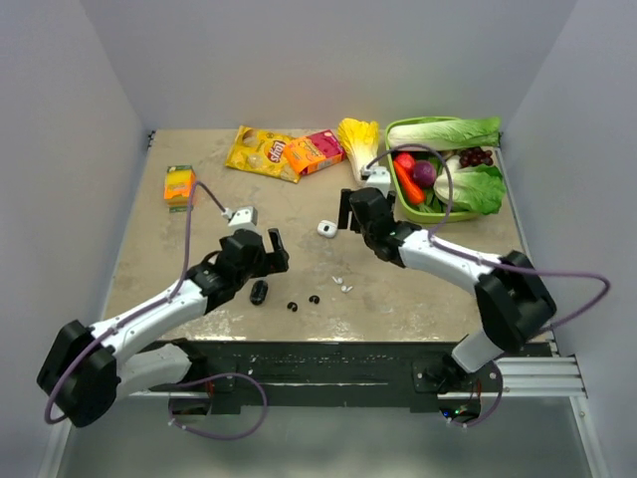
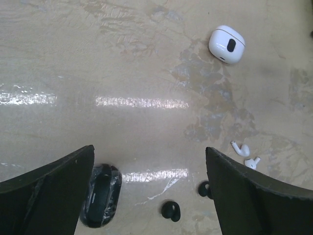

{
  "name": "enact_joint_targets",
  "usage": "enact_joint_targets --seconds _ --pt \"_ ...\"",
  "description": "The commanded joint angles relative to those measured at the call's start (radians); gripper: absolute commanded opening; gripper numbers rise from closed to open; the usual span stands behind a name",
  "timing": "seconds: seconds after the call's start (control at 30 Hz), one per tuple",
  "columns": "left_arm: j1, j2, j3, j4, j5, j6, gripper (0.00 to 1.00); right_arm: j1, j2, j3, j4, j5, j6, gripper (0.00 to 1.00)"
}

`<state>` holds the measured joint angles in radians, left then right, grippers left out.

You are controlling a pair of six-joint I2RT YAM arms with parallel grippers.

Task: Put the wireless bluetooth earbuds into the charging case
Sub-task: Pick up the charging case at the center of the board.

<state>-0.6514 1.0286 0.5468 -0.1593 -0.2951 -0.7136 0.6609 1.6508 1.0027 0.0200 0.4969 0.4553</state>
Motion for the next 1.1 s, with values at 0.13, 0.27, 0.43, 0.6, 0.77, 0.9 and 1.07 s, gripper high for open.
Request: enact_joint_targets --seconds 0.13,0.27,0.43,0.6,0.77,0.9,1.07 --pt "-0.028 0.31 0.264 -0.028 -0.107 0.025 1.0 0.095 -0.396 -0.137 -0.089 0.114 -0.03 0.98" --pt "-0.054 0.404 0.314 0.079 -0.089 0.069 1.0 0.097 -0.537 -0.177 -0.15 0.098 0.003 0.98" --pt "-0.054 0.539 0.445 0.084 -0.003 0.227 0.87 0.098 -0.652 -0.2 -0.163 0.005 0.016 0.98" --pt "-0.059 0.653 0.527 0.11 0.076 0.324 0.88 0.097 -0.764 -0.298 -0.045 -0.099 -0.003 0.98" --pt "-0.057 0.626 0.47 0.293 0.114 0.365 1.0 0.095 -0.793 -0.303 -0.061 -0.119 -0.001 0.98" --pt "-0.059 0.721 0.584 0.181 0.139 0.371 1.0 0.095 -0.784 -0.286 -0.086 -0.133 -0.013 0.98" --pt "-0.057 0.807 0.656 0.172 0.154 0.371 1.0 0.095 -0.793 -0.279 -0.088 -0.147 -0.02 0.98"
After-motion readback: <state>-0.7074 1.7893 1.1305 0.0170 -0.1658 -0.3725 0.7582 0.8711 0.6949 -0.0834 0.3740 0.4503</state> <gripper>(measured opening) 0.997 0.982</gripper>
